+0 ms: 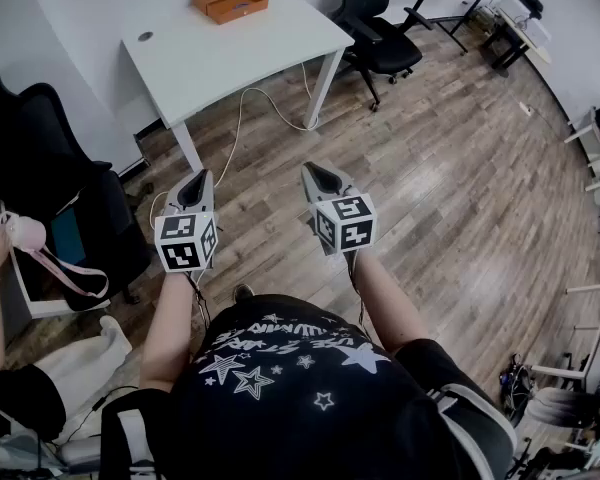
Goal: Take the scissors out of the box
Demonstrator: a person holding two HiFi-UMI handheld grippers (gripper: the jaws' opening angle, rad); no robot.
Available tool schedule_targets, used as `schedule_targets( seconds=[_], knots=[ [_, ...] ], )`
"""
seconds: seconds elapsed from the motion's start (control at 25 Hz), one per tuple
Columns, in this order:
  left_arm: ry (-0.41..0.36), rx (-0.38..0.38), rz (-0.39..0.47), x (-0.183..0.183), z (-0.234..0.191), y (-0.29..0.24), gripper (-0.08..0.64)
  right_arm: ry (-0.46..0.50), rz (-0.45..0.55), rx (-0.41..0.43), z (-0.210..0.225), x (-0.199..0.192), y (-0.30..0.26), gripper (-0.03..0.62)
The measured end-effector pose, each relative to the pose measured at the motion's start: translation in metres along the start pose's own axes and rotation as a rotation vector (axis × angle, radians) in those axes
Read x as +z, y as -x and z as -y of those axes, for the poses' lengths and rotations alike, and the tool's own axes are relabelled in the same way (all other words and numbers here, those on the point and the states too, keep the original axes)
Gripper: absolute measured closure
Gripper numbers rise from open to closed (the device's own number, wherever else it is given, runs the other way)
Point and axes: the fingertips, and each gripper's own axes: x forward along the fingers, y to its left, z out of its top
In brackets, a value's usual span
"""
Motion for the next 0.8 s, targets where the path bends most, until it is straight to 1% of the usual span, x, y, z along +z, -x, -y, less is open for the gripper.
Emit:
schedule_targets(
  seconds=[0.24,0.56,0.8],
  knots=[
    [-0.014,-0.038,0.0,0.007,0.01,-0.012,0.545,-0.005,0.006,-0.006,0.004,0.007,-0.005,0.543],
    [-0.038,-0.128,-0.039,-0.001,0.025,-0.037,0.545,-0.037,-0.001,-0.052,0.014,-0.001,-0.012,0.543],
    [-0.062,-0.196,-0.05,-0.003,0.024,-0.046,0.545,-0.113,0.021,-0.112,0.018,-0.003,-0.023,0.543]
  ],
)
